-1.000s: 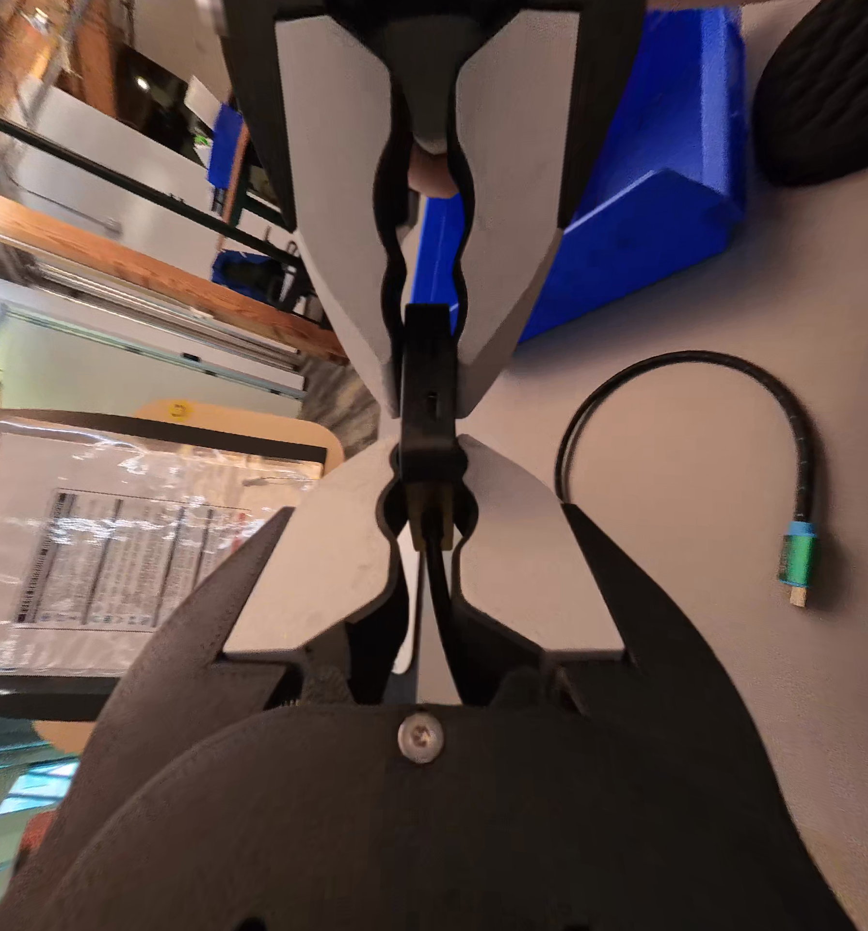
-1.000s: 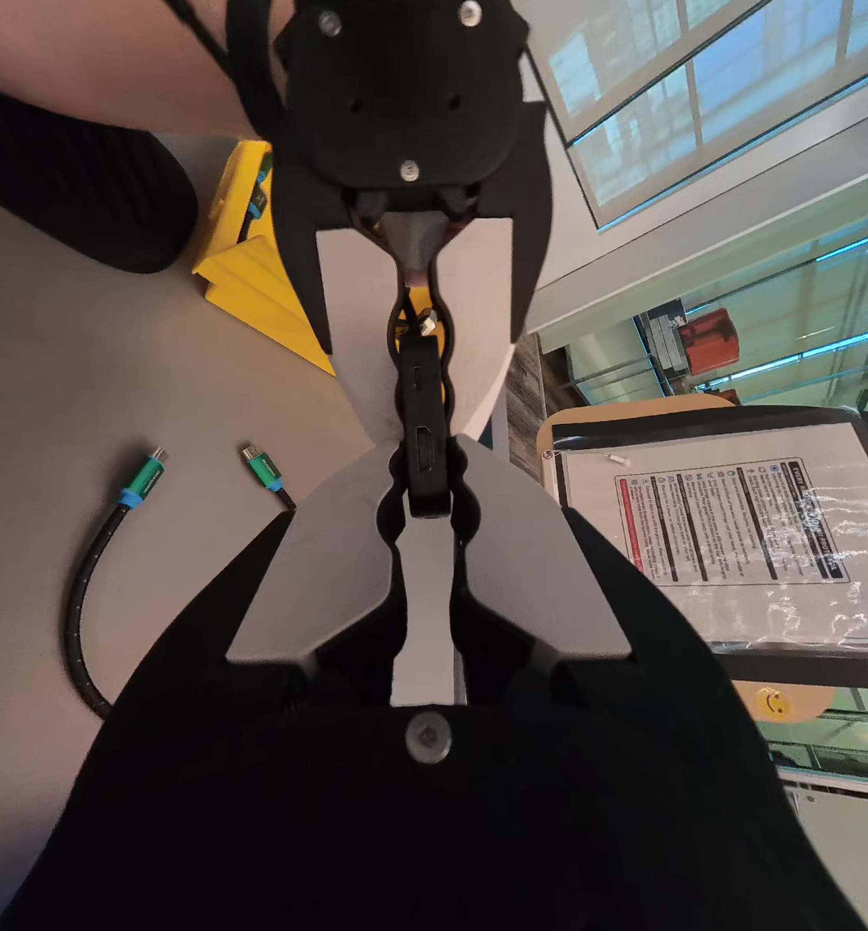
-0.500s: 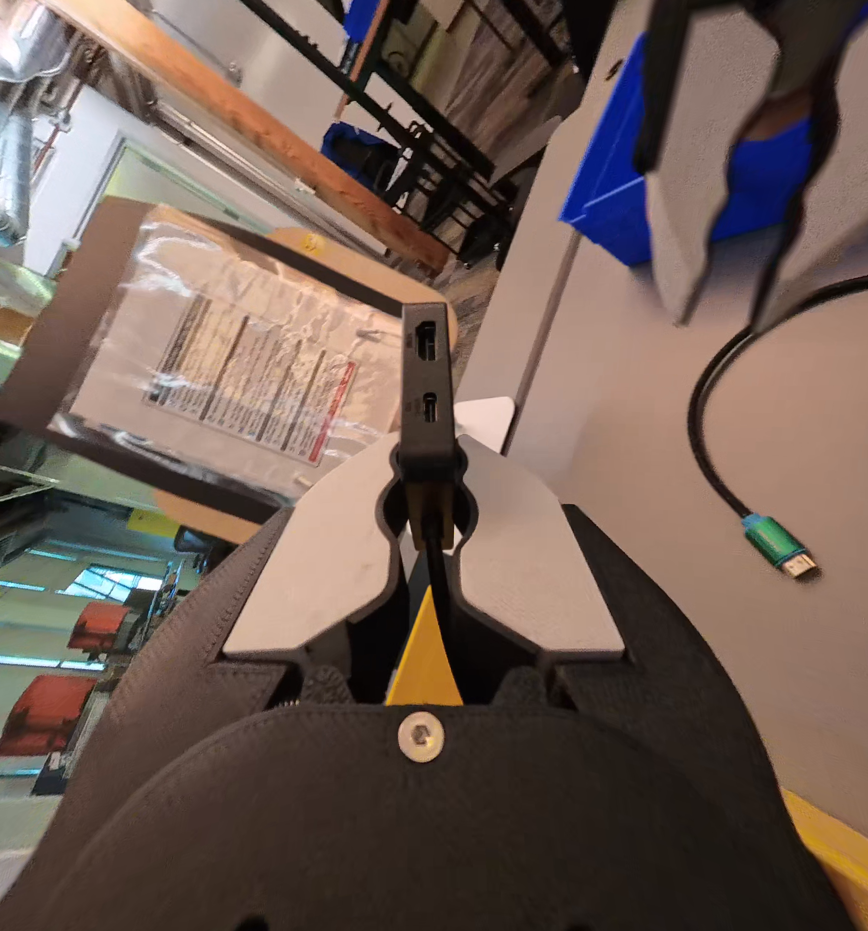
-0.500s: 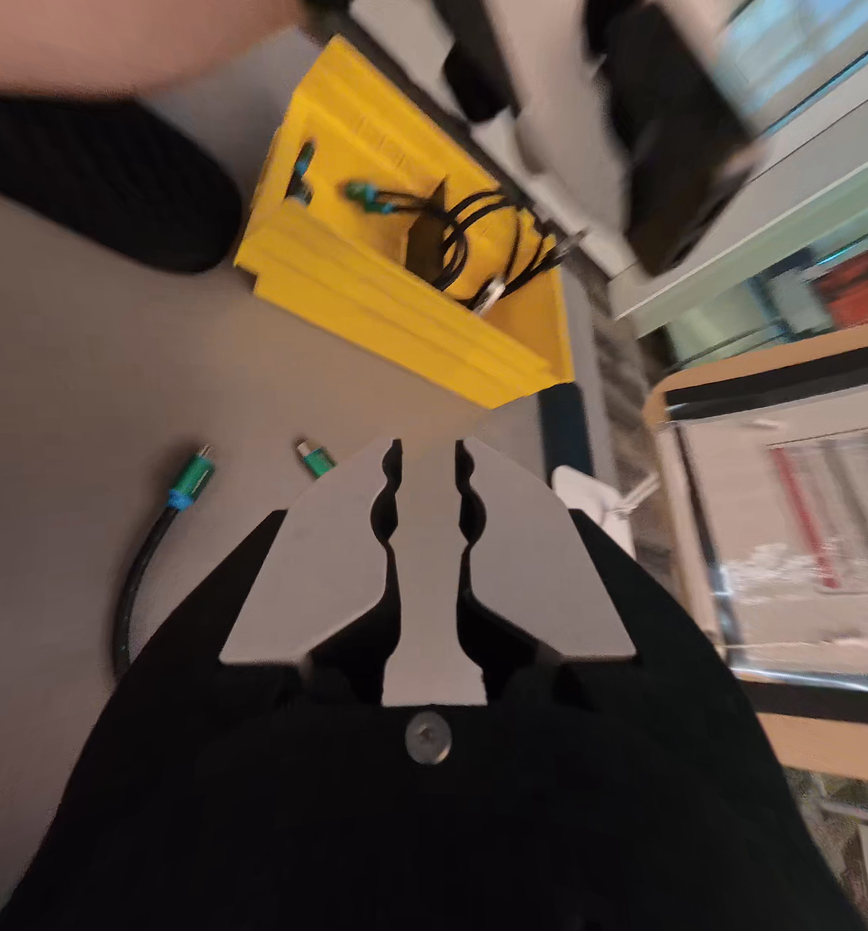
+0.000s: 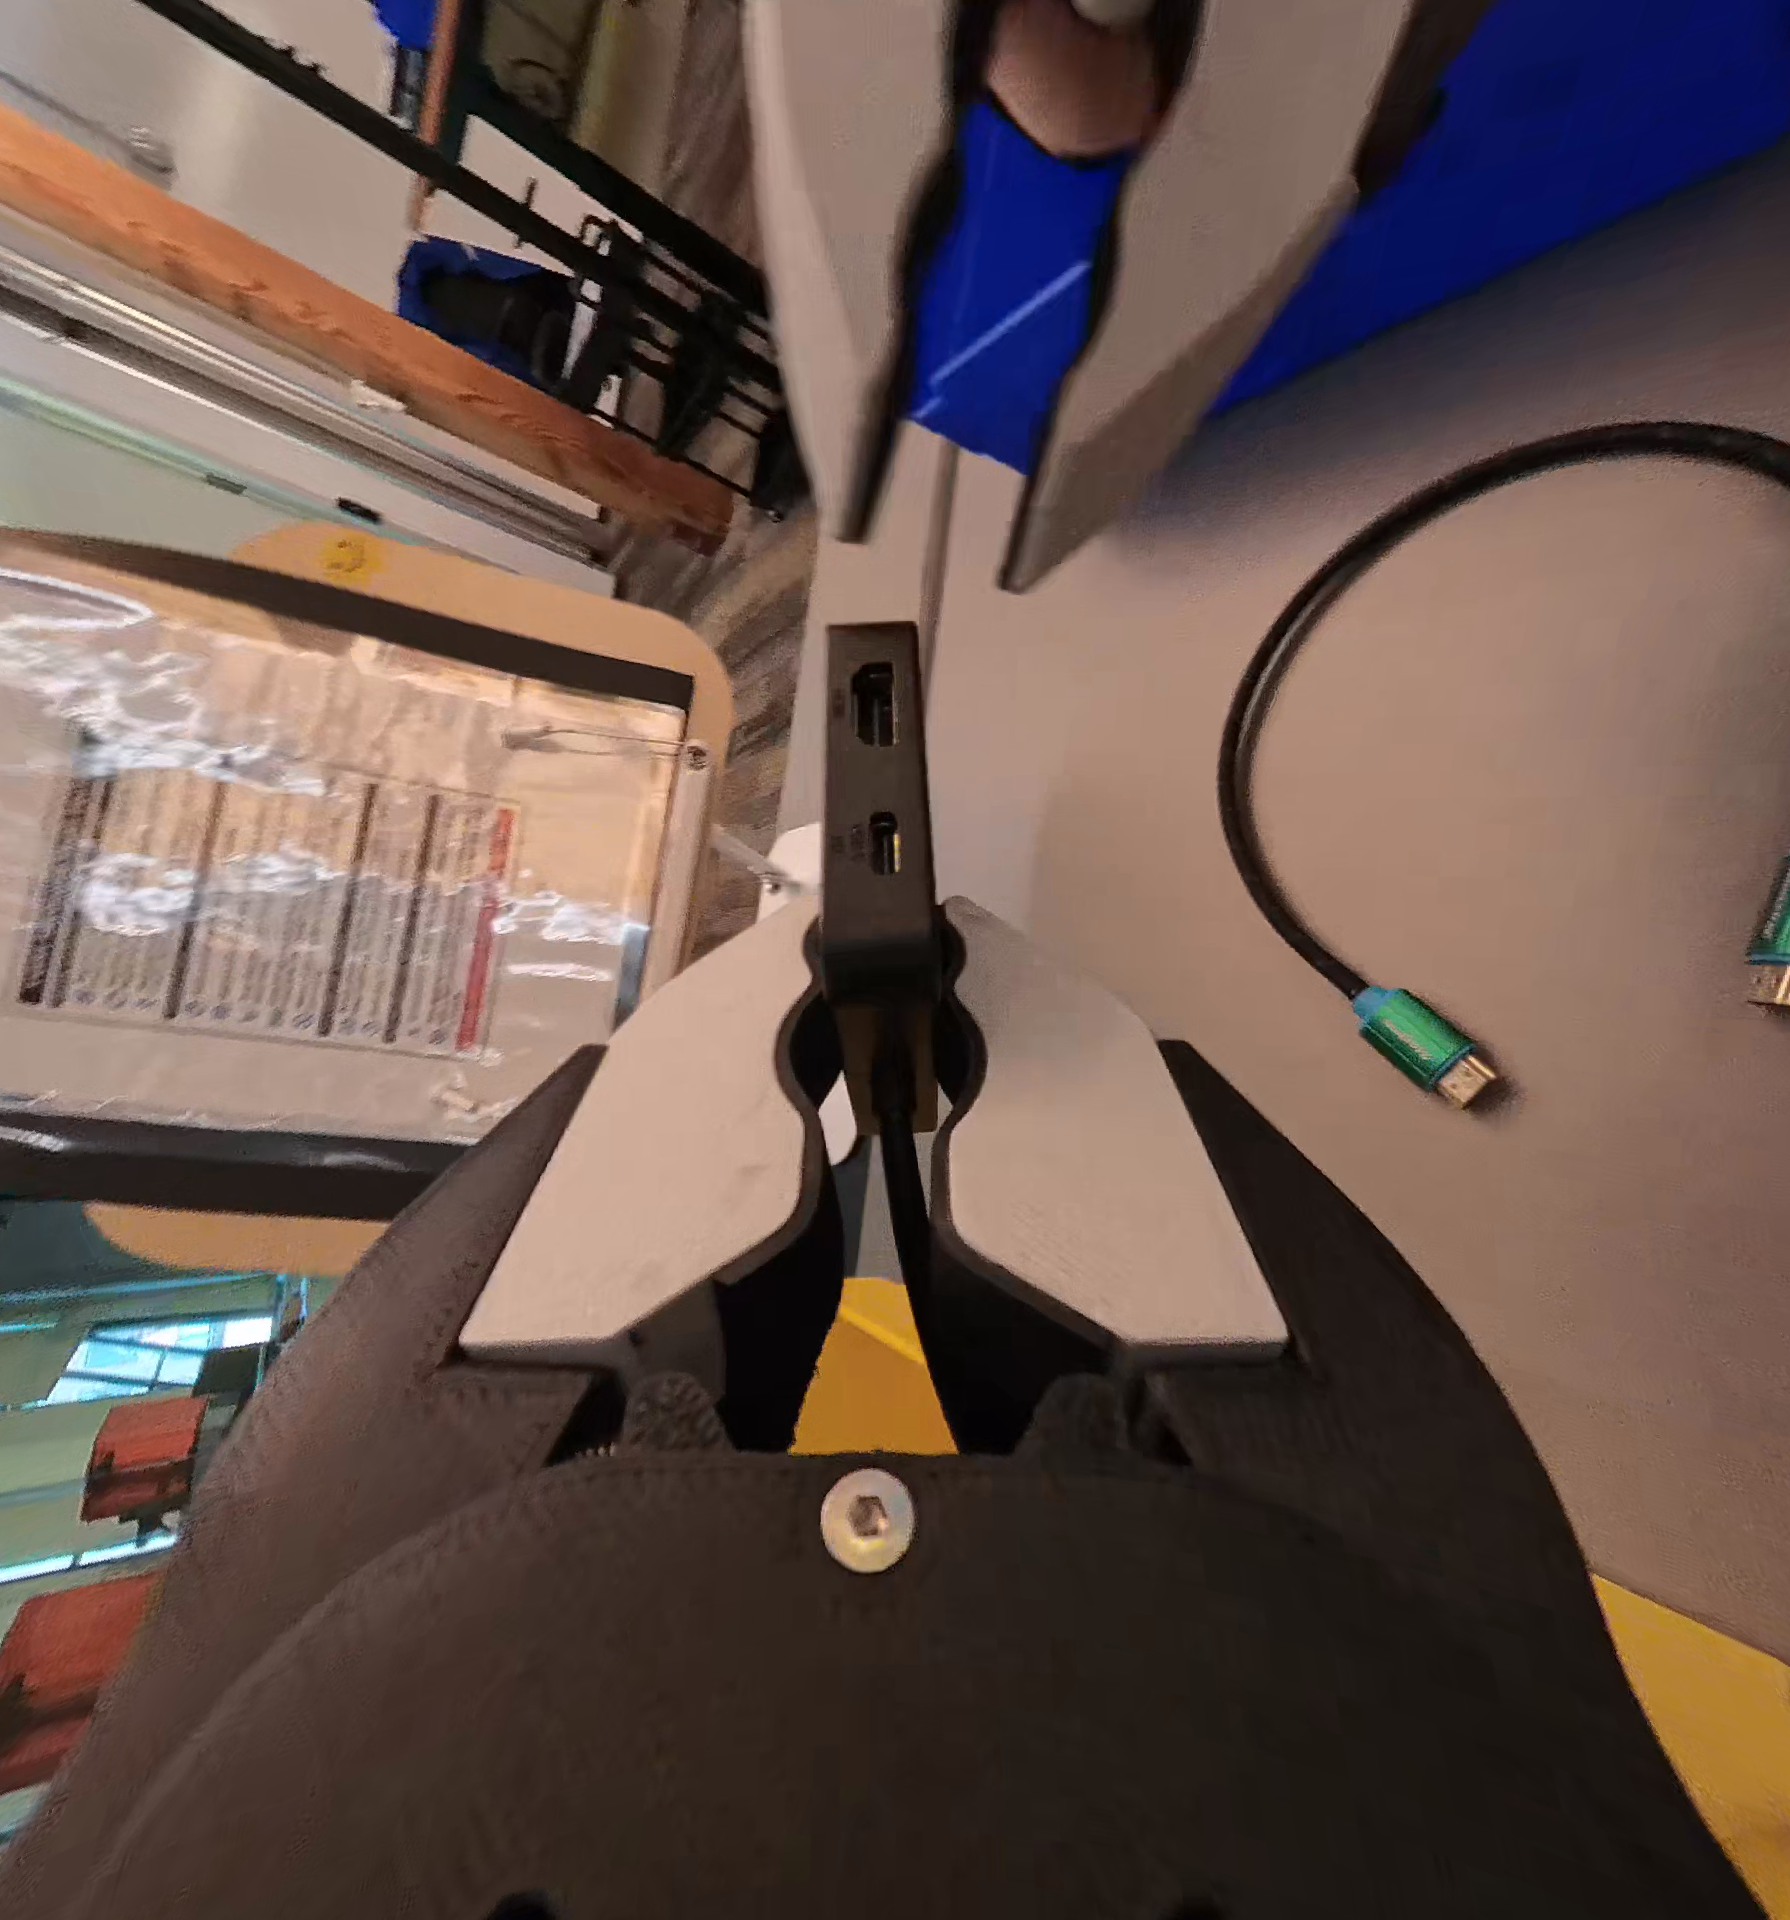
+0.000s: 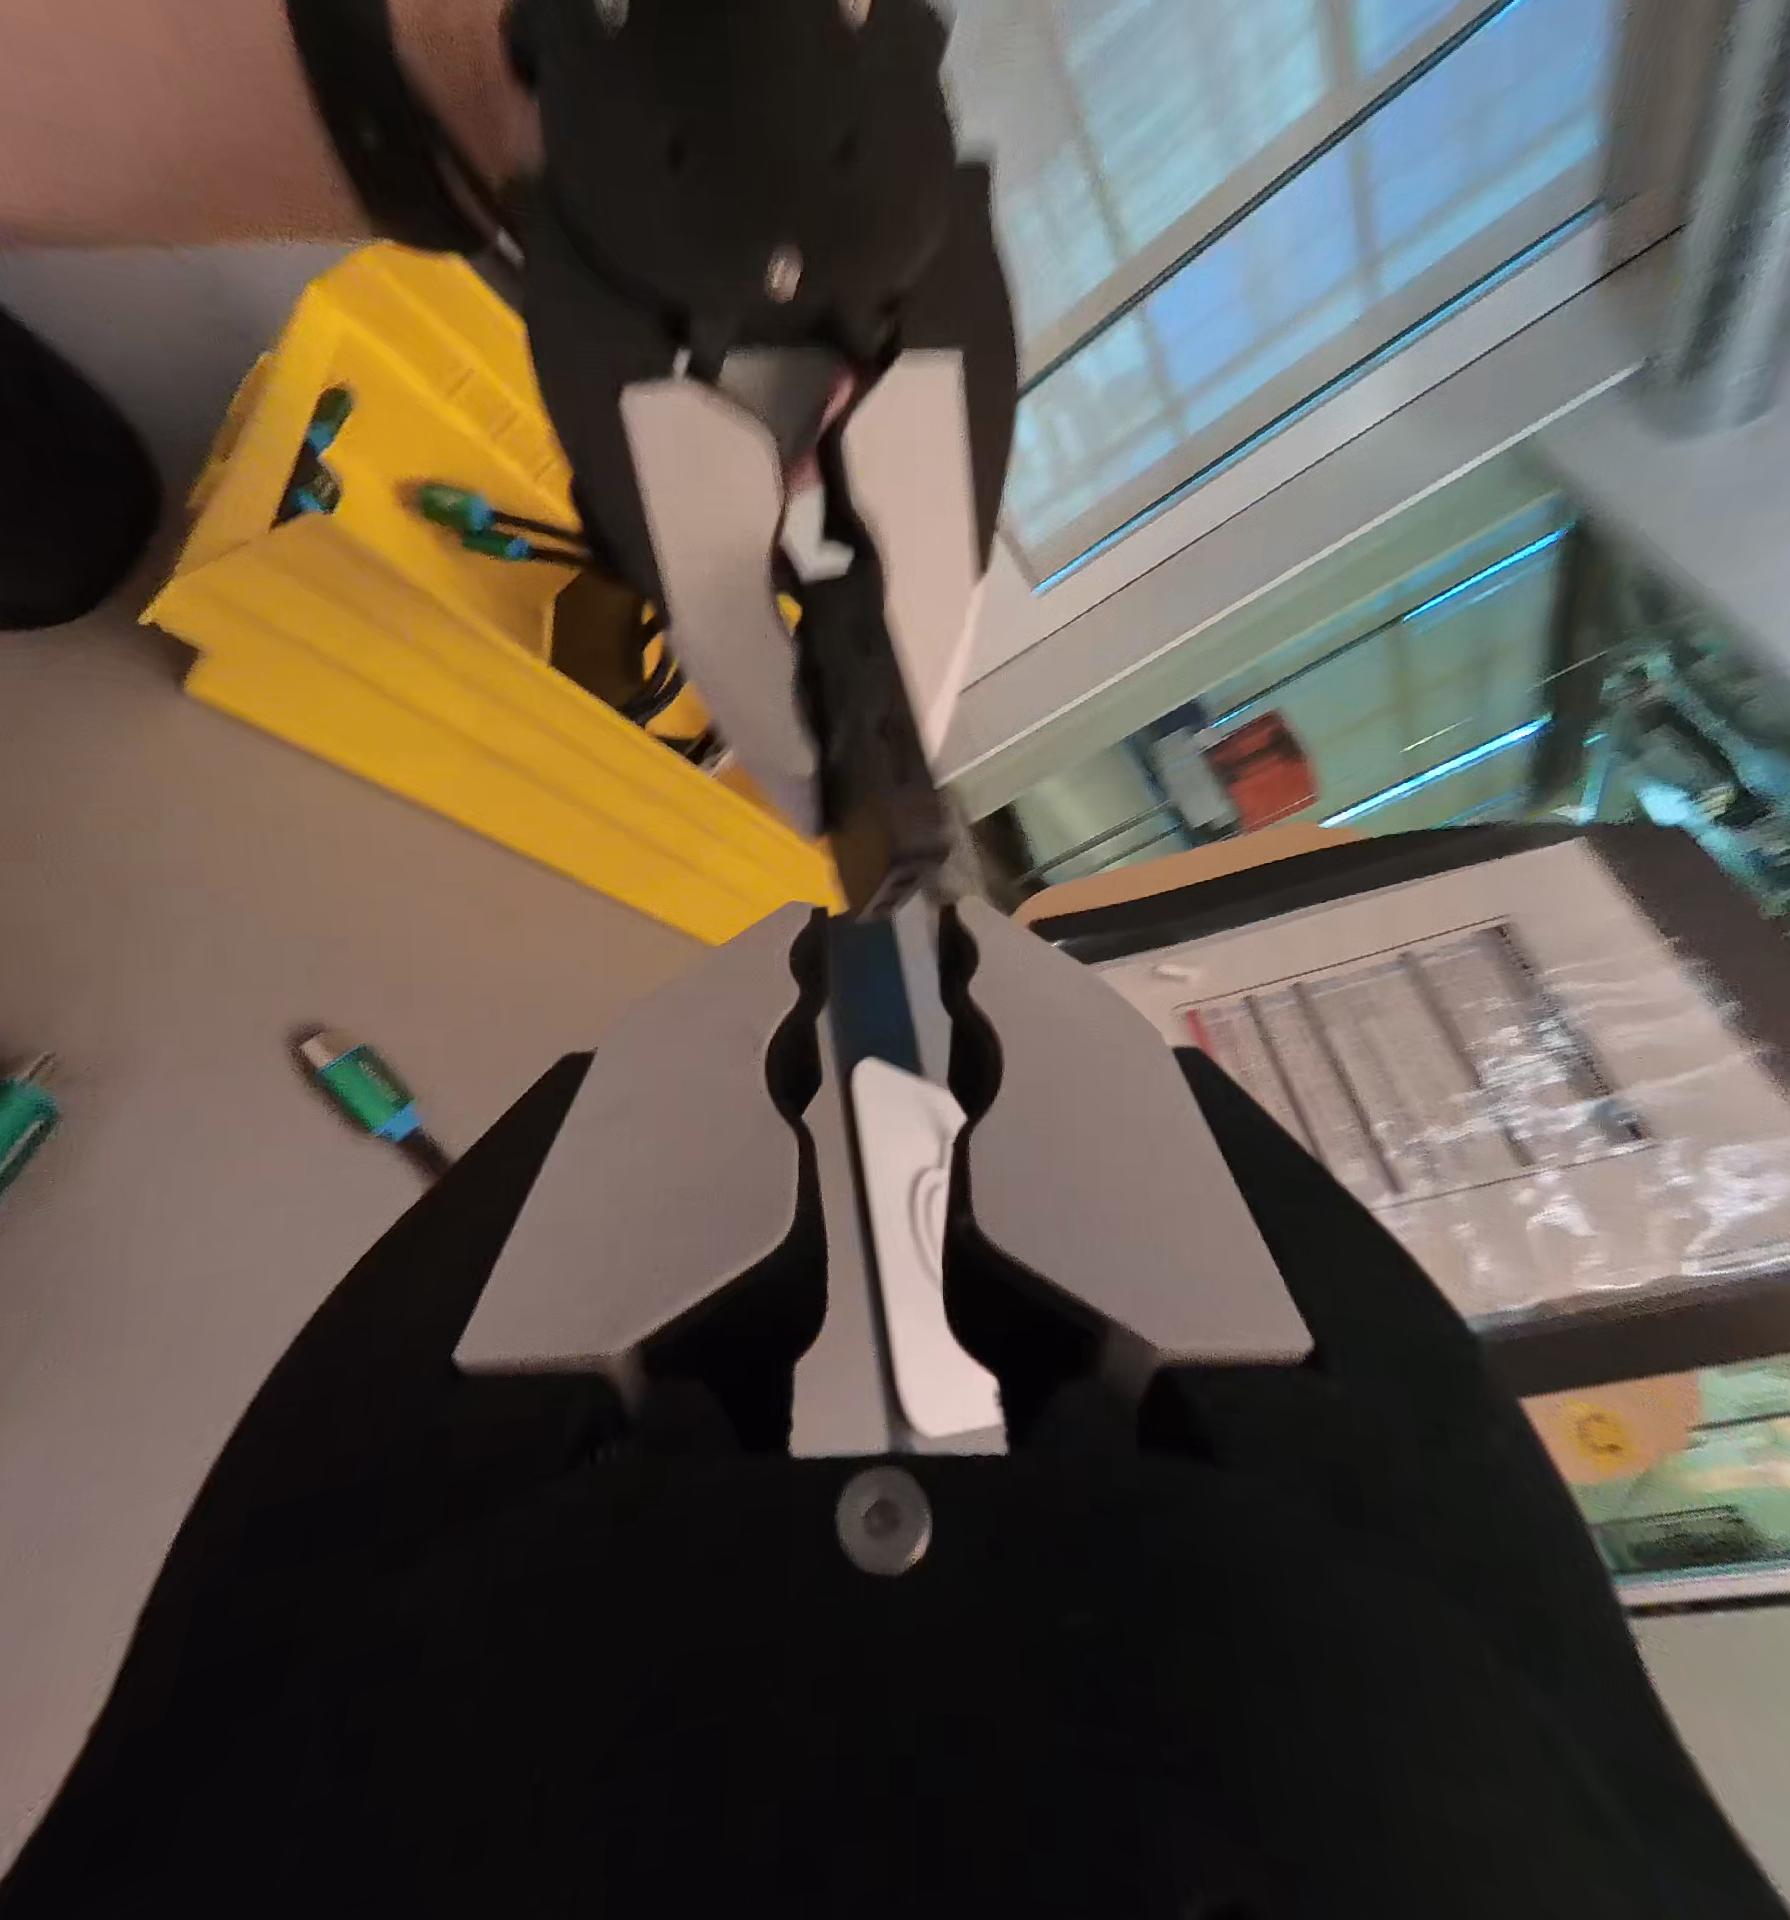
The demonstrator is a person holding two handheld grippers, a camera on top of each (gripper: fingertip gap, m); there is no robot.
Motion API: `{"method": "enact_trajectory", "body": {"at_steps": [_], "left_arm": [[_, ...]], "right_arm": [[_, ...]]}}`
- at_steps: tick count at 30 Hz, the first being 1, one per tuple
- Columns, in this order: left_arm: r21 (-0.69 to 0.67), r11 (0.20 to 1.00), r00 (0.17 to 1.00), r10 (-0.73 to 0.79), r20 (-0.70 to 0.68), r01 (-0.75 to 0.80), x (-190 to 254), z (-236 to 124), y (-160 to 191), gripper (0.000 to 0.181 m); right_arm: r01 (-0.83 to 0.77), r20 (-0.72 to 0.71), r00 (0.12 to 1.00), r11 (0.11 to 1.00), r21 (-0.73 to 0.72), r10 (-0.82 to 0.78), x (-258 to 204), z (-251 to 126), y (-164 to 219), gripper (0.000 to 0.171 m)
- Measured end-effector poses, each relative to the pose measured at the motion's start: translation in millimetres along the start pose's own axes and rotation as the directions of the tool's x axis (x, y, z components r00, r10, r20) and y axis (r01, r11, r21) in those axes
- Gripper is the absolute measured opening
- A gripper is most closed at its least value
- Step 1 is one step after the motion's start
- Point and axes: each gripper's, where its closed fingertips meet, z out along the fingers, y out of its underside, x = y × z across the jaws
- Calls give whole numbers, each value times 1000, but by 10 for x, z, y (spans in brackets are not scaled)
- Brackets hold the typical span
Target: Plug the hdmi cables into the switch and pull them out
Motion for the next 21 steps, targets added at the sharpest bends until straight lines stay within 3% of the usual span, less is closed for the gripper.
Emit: {"method": "enact_trajectory", "body": {"at_steps": [1, 7, 10, 12, 13, 16, 18, 21], "left_arm": [[-8, 1000, 1000, 10, -19, -10, 55, 54, 3, 13], [-103, 995, 1000, 4, -3, -4, 25, 139, 229, 13], [-111, 993, 998, -40, 56, 46, -150, -17, 349, 13], [-100, 992, 994, -70, 85, 78, -242, -138, 391, 13], [-94, 992, 992, -78, 96, 87, -275, -190, 402, 13], [-89, 992, 989, -84, 119, 95, -335, -297, 423, 13], [-89, 992, 989, -80, 127, 91, -351, -326, 414, 13], [-75, 993, 989, -78, 124, 88, -351, -333, 371, 13]], "right_arm": [[18, -13, 1000, 1000, 21, -18, 6, -8, -47, 22], [29, 143, 989, 998, -49, -22, -328, 130, 152, 23], [-160, 289, 937, 977, -137, 194, -642, 296, 370, 25], [-320, 391, 831, 915, -246, 395, -962, 448, 515, 26], [-317, 424, 790, 886, -337, 444, -1138, 489, 648, 26], [-136, 348, 831, 764, -630, 435, -1379, 545, 1183, 24], [-71, 370, 839, 755, -651, 398, -1470, 596, 1234, 25], [-58, 449, 766, 744, -665, 461, -1638, 591, 1257, 29]]}}
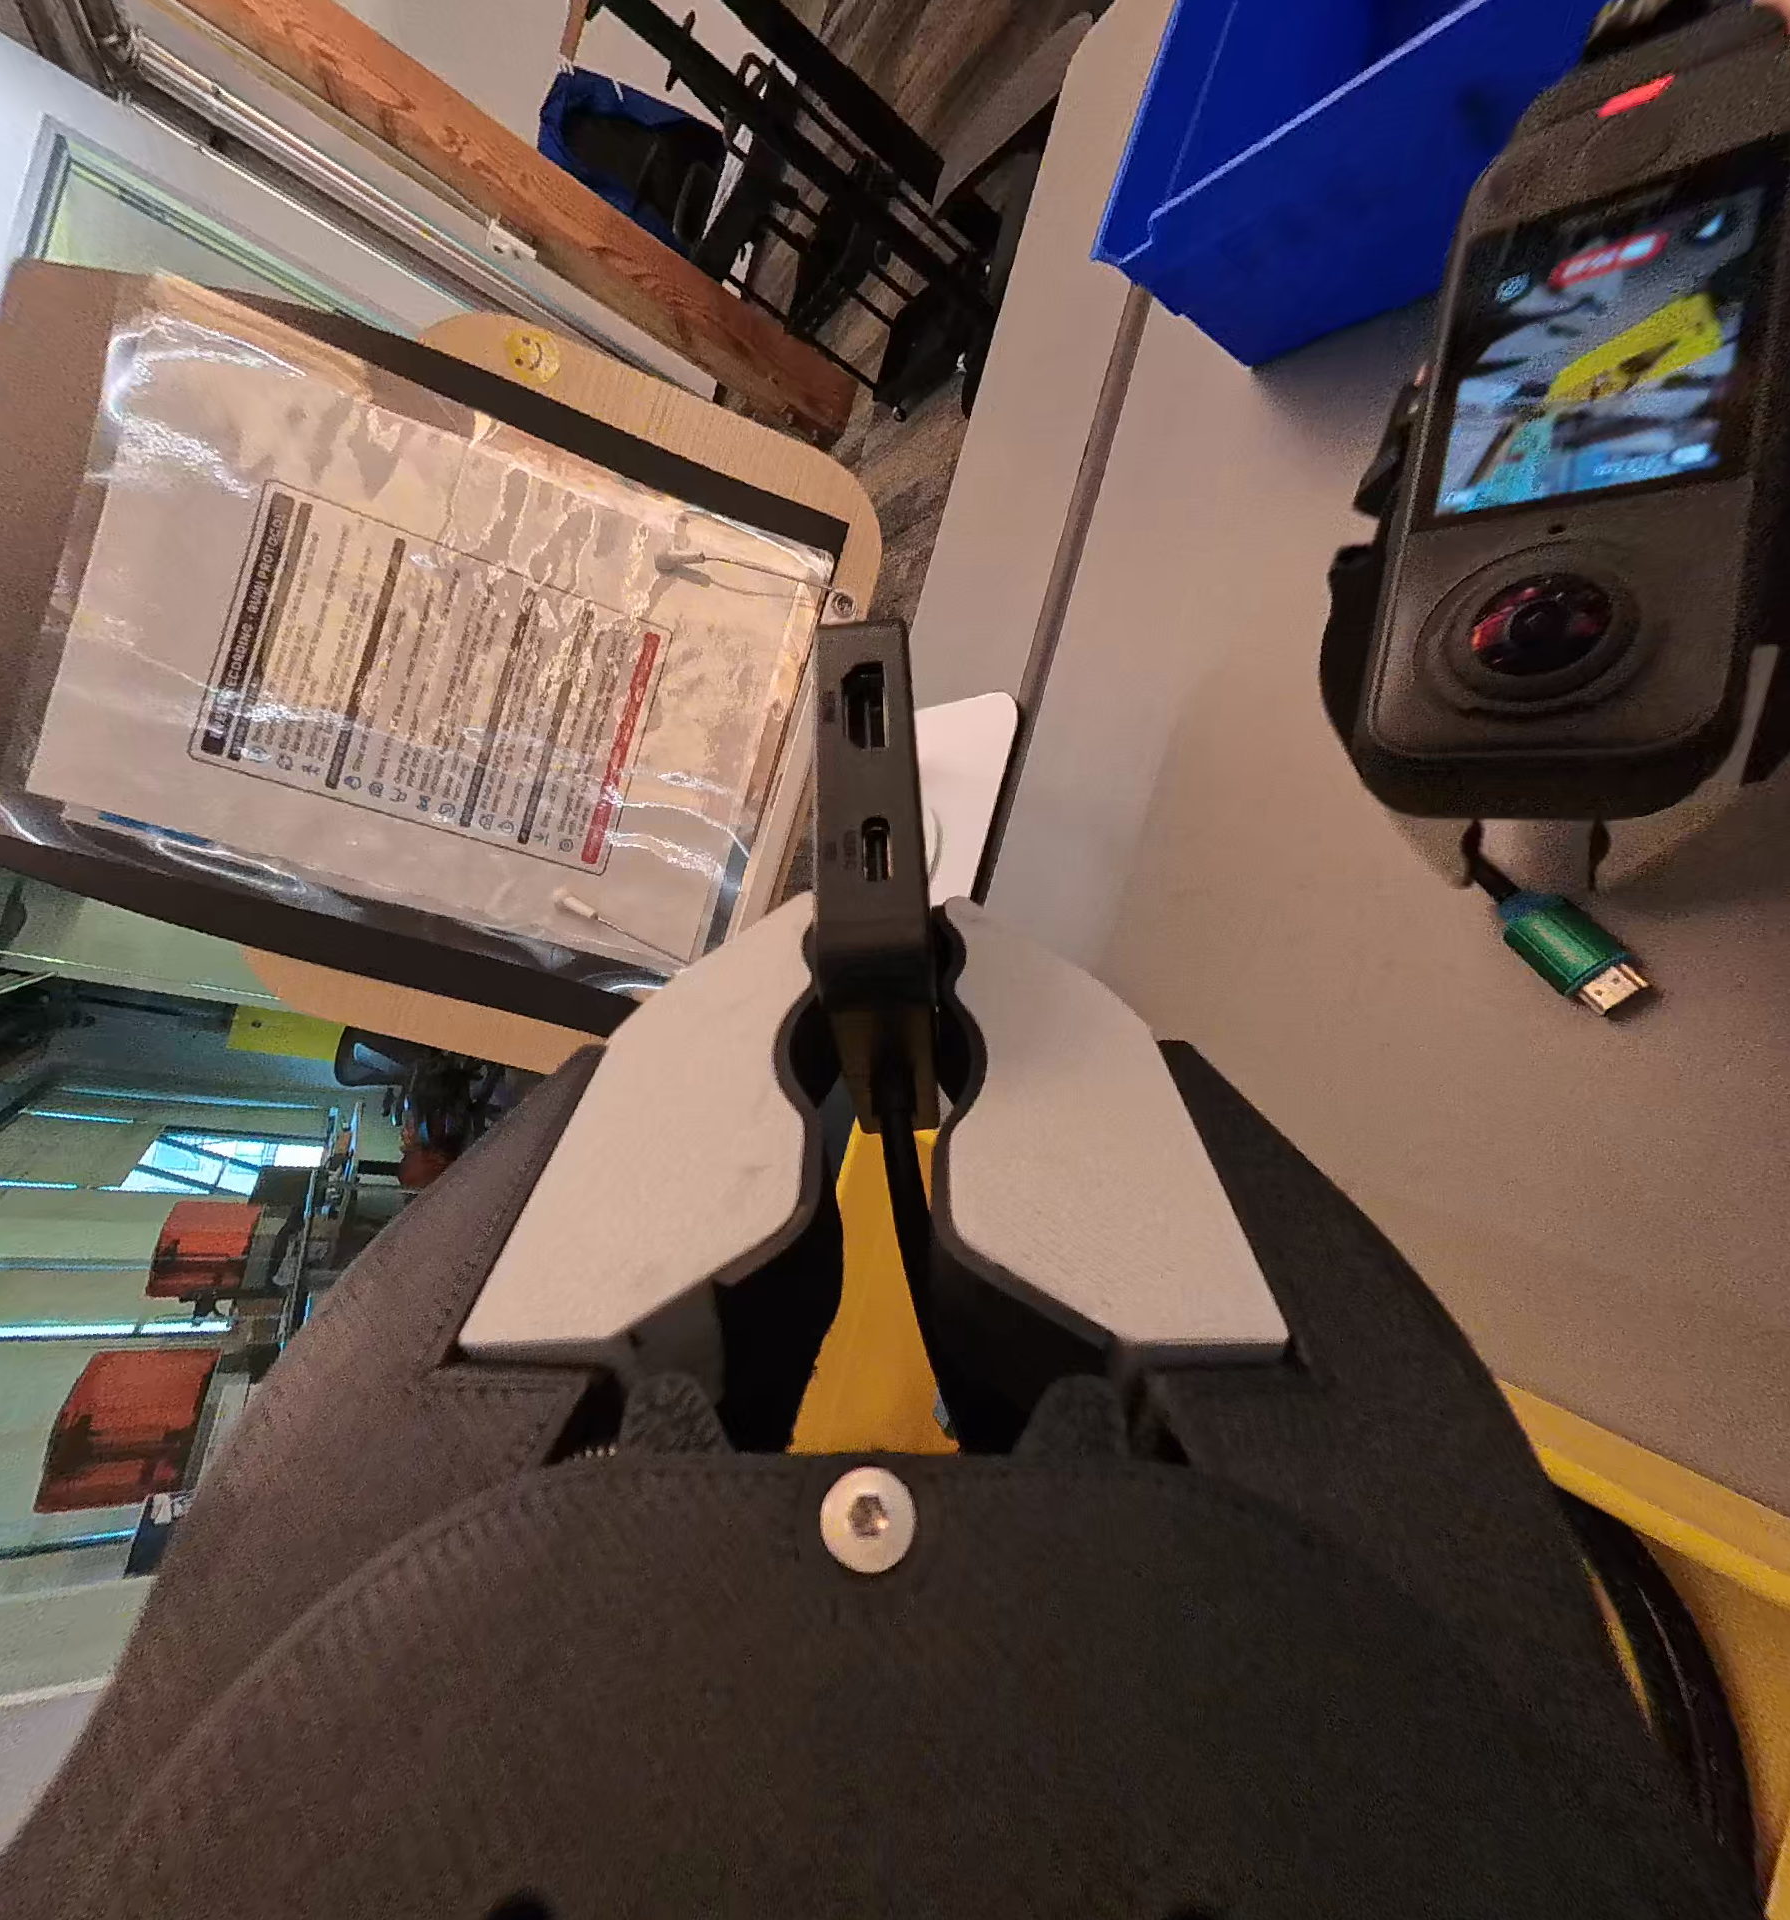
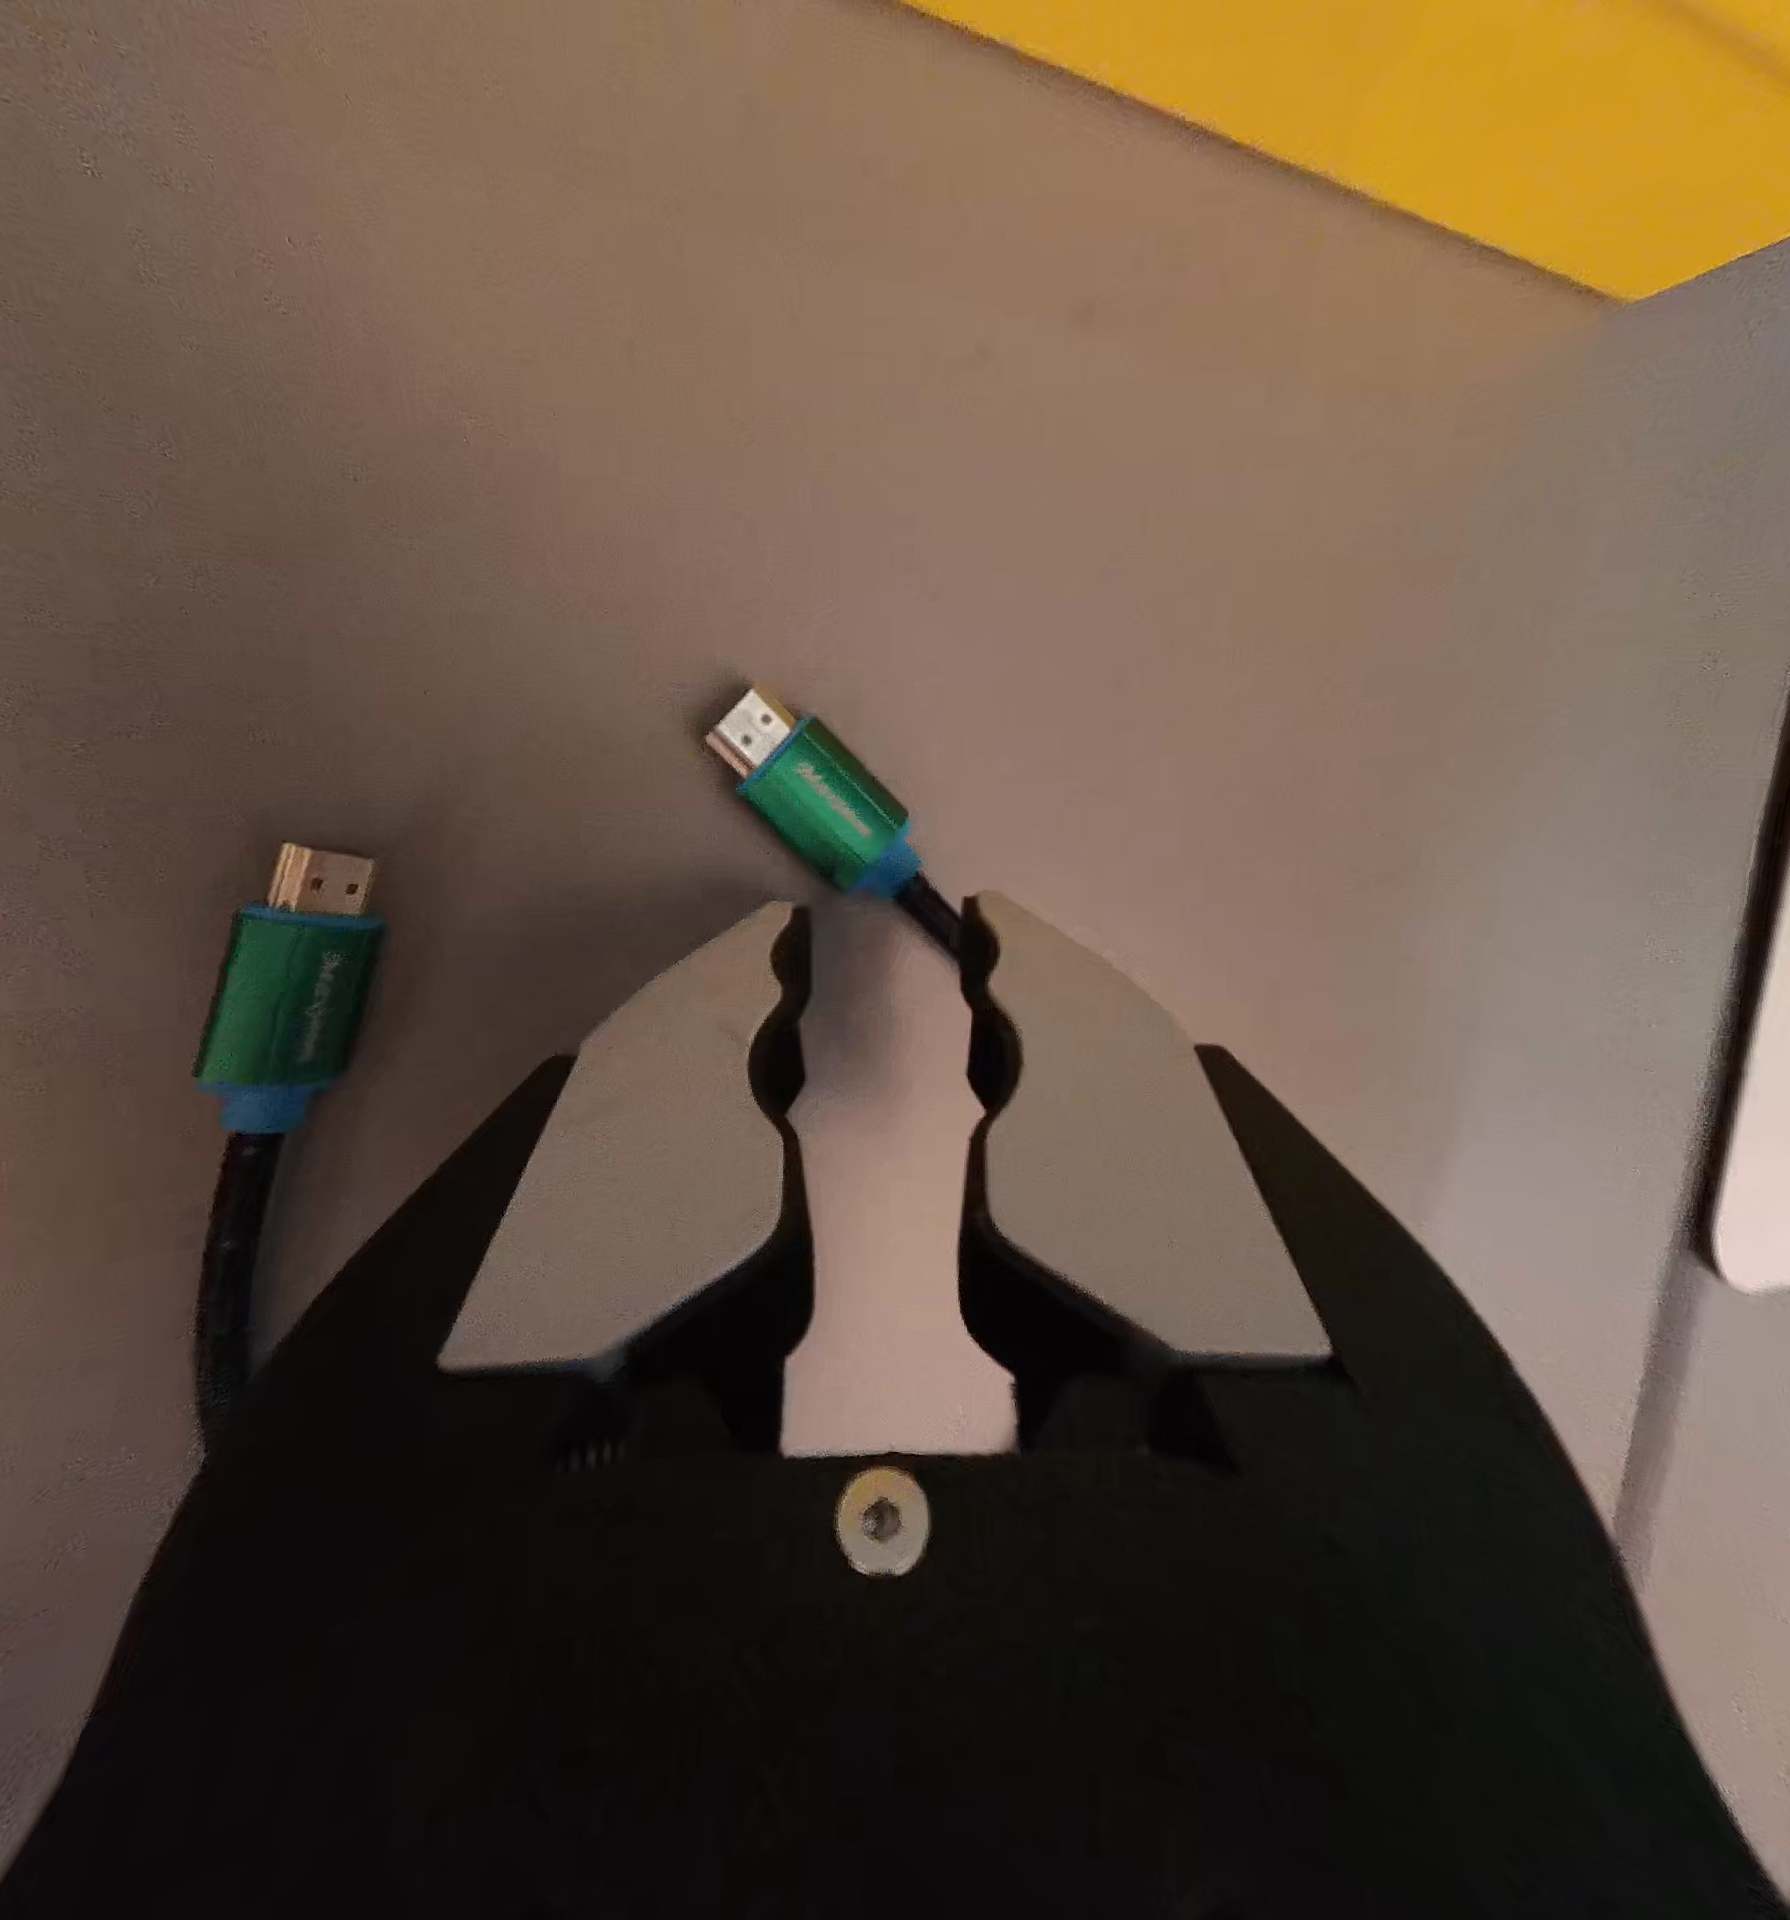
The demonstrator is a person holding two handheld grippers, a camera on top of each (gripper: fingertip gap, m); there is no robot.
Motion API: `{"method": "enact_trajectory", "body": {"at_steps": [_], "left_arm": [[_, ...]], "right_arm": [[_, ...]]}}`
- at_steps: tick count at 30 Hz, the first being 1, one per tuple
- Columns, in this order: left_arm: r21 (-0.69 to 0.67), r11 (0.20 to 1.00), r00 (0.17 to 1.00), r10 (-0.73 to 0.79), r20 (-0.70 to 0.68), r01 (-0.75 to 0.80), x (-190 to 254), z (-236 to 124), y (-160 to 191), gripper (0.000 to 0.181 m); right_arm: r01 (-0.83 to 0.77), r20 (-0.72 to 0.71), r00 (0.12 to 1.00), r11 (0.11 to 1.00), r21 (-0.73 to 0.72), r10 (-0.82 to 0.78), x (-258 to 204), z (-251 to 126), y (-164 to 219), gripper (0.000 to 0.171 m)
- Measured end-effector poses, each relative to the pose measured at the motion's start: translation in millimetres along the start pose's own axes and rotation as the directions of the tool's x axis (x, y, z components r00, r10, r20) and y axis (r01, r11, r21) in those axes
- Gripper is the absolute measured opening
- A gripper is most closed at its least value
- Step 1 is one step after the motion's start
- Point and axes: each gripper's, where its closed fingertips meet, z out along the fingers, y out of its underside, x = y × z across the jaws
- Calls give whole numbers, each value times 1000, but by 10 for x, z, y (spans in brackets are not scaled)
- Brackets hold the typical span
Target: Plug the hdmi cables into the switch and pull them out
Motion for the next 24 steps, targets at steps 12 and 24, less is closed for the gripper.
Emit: {"method": "enact_trajectory", "body": {"at_steps": [12, 24], "left_arm": [[-2, 1000, 1000, 9, -22, -10, 42, 5, -11, 13], [-15, 1000, 999, 24, -35, -25, 84, 26, -45, 14]], "right_arm": [[-193, 319, 941, 951, 241, 110, -70, 91, -90, 27], [-193, 307, 940, 974, 121, 148, -58, 45, 45, 28]]}}
